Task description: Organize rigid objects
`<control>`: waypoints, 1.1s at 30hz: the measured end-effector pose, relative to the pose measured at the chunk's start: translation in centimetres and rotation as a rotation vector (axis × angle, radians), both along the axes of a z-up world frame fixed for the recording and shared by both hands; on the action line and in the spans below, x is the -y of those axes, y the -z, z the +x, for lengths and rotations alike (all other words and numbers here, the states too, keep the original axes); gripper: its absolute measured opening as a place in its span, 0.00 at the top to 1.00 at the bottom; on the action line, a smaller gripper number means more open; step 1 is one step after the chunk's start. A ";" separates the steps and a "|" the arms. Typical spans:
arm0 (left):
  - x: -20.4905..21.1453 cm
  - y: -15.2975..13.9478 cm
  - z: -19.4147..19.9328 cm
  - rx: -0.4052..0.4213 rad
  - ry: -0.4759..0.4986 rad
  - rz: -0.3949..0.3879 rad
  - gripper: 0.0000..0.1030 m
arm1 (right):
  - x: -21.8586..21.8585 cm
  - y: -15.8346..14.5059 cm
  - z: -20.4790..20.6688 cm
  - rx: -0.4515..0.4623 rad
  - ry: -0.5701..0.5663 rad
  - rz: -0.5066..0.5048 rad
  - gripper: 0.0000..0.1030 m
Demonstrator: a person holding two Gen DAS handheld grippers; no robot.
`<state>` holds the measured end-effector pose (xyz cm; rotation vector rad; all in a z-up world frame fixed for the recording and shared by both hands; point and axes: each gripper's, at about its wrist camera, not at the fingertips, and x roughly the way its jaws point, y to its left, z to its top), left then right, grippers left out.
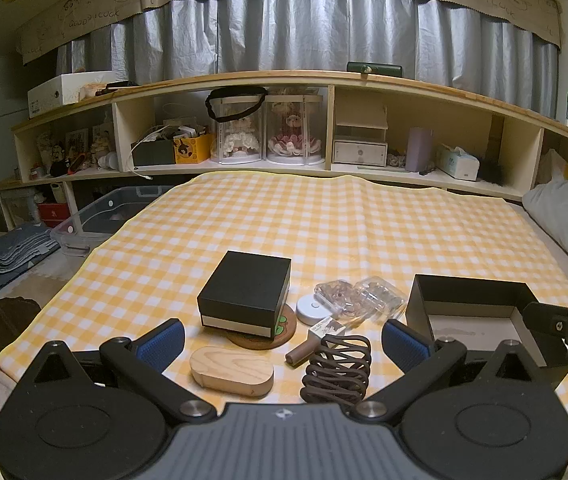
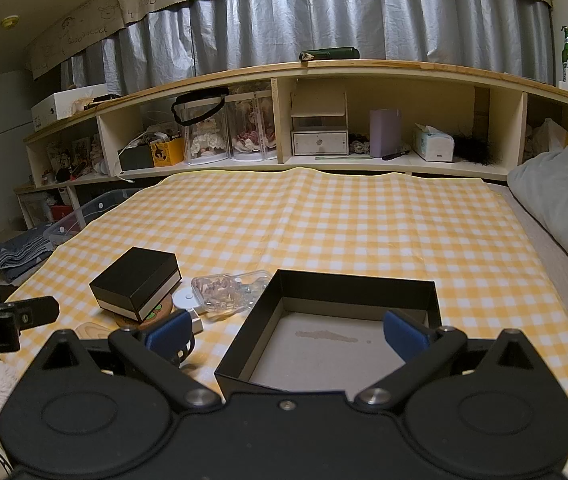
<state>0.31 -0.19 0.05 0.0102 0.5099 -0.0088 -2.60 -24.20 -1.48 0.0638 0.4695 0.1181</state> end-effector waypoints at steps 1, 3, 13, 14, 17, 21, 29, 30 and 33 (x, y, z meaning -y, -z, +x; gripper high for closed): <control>0.0 0.0 0.0 0.000 0.000 0.000 0.00 | 0.0 0.0 0.0 0.000 0.000 0.000 0.00; 0.0 0.0 0.0 0.000 0.000 0.000 0.00 | 0.0 0.0 0.0 0.000 -0.001 0.000 0.00; 0.0 0.0 0.0 -0.001 0.000 0.001 0.00 | 0.0 0.0 0.0 -0.001 -0.001 -0.001 0.00; 0.0 0.0 0.0 -0.001 0.000 0.001 0.00 | 0.0 0.0 0.0 -0.001 -0.001 -0.001 0.00; 0.0 0.0 0.0 -0.001 0.000 0.001 0.00 | 0.0 0.0 0.0 -0.001 -0.001 -0.001 0.00; 0.0 0.0 0.0 -0.001 0.000 0.001 0.00 | 0.0 0.0 0.0 -0.002 0.000 -0.001 0.00; 0.0 0.0 0.0 -0.002 0.000 0.002 0.00 | -0.1 -0.1 -0.1 -0.002 -0.001 -0.001 0.00; 0.0 0.0 0.0 -0.002 0.000 0.002 0.00 | -0.1 -0.1 -0.1 -0.001 -0.001 -0.001 0.00; 0.0 0.0 0.0 -0.002 0.000 0.002 0.00 | 0.0 -0.2 -0.1 0.001 -0.002 -0.001 0.00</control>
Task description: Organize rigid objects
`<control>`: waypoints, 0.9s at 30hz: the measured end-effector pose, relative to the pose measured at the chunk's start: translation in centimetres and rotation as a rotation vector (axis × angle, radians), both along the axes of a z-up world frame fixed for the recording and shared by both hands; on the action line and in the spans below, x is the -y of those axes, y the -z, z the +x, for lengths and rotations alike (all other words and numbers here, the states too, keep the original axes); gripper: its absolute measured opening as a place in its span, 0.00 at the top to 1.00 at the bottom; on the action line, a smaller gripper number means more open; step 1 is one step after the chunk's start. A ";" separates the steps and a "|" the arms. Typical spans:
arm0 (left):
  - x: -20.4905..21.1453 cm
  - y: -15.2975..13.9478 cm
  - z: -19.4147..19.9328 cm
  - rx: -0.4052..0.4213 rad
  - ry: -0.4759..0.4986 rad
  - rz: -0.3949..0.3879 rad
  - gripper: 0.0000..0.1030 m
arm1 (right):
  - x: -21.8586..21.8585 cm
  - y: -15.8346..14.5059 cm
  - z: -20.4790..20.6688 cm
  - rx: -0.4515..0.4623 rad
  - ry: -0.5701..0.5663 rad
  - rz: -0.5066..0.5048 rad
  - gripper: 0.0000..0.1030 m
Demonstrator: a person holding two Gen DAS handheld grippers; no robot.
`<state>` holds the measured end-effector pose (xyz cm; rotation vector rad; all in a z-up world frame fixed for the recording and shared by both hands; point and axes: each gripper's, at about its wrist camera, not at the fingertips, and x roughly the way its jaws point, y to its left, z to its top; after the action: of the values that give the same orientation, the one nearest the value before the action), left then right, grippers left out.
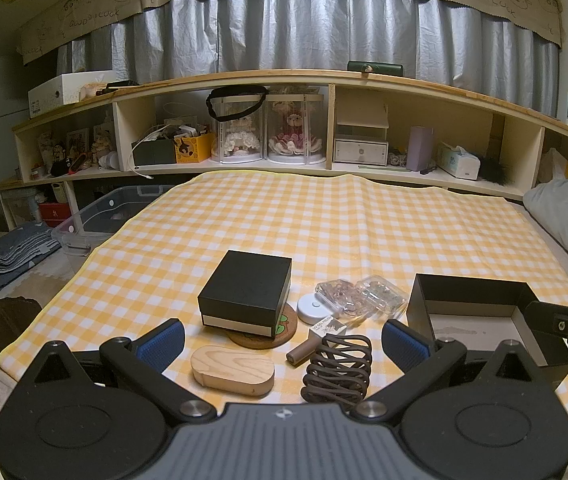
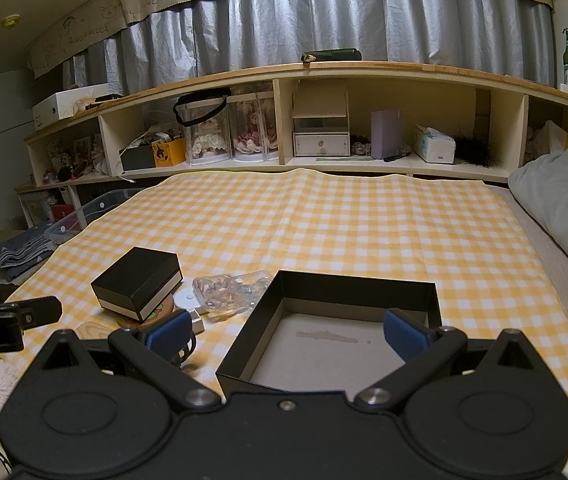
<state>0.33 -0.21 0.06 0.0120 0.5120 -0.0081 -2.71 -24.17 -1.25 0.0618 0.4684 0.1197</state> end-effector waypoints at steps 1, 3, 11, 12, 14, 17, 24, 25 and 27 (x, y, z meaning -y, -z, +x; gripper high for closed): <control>0.0 0.0 0.0 0.000 0.000 0.000 0.00 | 0.1 -0.1 0.0 0.001 0.000 0.000 0.00; 0.0 0.0 0.0 0.001 0.000 0.000 0.00 | 0.1 -0.3 0.0 0.003 0.001 0.000 0.00; -0.9 0.0 -0.2 0.018 -0.008 -0.015 0.00 | 0.8 -0.6 -0.1 0.014 0.042 -0.002 0.00; -0.9 -0.1 -0.2 0.020 -0.008 -0.015 0.00 | 1.1 -0.6 -0.2 0.015 0.056 -0.003 0.00; -1.0 -0.3 0.0 0.024 -0.010 -0.016 0.00 | 1.7 -0.8 -0.2 0.019 0.089 -0.005 0.00; -1.0 -0.7 0.4 0.025 -0.008 -0.017 0.00 | 2.6 -1.0 0.0 0.022 0.167 -0.024 0.00; -0.4 -1.5 2.4 0.033 0.044 0.025 0.00 | 6.5 -1.0 0.7 -0.017 0.316 0.028 0.00; -0.3 -1.6 2.8 0.028 0.051 0.030 0.00 | 7.0 -0.8 0.9 -0.026 0.330 0.039 0.00; 0.0 -1.7 4.0 0.022 0.065 0.048 0.00 | 8.1 -0.6 1.3 -0.047 0.346 0.060 0.00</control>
<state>4.31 -0.19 1.74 0.0758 0.4893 -0.0588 -1.36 -32.24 -0.69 0.2031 0.4946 -0.2078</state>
